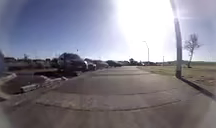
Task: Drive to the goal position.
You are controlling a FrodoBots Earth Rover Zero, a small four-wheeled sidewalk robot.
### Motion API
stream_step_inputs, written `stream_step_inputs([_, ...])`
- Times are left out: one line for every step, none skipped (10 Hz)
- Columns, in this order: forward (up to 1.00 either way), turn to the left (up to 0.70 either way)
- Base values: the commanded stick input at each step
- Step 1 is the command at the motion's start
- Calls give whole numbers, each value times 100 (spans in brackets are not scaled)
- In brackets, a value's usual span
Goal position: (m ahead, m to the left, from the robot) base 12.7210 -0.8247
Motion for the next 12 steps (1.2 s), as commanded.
stream_step_inputs([100, 0])
stream_step_inputs([100, 0])
stream_step_inputs([100, 0])
stream_step_inputs([100, 0])
stream_step_inputs([100, 0])
stream_step_inputs([100, 0])
stream_step_inputs([100, 0])
stream_step_inputs([100, 0])
stream_step_inputs([100, 0])
stream_step_inputs([100, 0])
stream_step_inputs([100, -17])
stream_step_inputs([100, -36])
